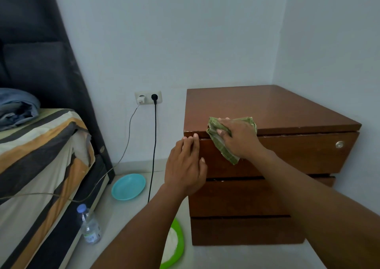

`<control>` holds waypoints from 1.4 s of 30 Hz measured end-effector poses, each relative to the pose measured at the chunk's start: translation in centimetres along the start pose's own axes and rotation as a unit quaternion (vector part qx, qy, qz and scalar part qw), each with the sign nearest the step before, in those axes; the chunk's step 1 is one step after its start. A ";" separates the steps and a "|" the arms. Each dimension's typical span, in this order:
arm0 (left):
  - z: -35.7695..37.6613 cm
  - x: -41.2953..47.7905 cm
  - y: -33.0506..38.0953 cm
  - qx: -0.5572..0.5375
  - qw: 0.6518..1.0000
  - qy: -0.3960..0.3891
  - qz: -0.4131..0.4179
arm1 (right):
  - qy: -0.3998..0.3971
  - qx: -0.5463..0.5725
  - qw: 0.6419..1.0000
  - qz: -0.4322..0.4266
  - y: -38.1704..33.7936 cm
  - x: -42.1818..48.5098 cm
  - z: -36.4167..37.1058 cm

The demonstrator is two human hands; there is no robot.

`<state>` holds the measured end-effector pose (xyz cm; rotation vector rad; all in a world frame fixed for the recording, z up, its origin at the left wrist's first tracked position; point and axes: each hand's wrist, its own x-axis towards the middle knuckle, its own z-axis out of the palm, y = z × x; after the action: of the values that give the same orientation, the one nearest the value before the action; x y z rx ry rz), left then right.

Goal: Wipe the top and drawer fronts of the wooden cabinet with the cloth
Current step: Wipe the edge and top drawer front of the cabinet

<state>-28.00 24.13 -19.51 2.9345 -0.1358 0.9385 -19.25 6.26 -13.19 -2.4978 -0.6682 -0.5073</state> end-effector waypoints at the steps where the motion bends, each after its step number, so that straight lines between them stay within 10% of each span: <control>1: -0.2 0.1 -0.1 0.003 1.000 0.000 0.001 | 0.001 0.000 1.000 -0.002 0.1 0.0 0.0; 29: -3.8 1.5 1.6 0.054 0.998 -0.013 -0.004 | 0.040 -0.019 0.997 -0.066 0.4 -3.9 -0.8; 42: -2.0 -2.2 -2.9 -0.125 0.990 0.028 -0.062 | 0.022 -0.014 0.990 -0.142 -2.9 -1.6 0.6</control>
<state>-30.64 27.31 -19.31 2.6515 -0.0629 0.9116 -22.03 8.15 -13.34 -2.4212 -1.0134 -0.6755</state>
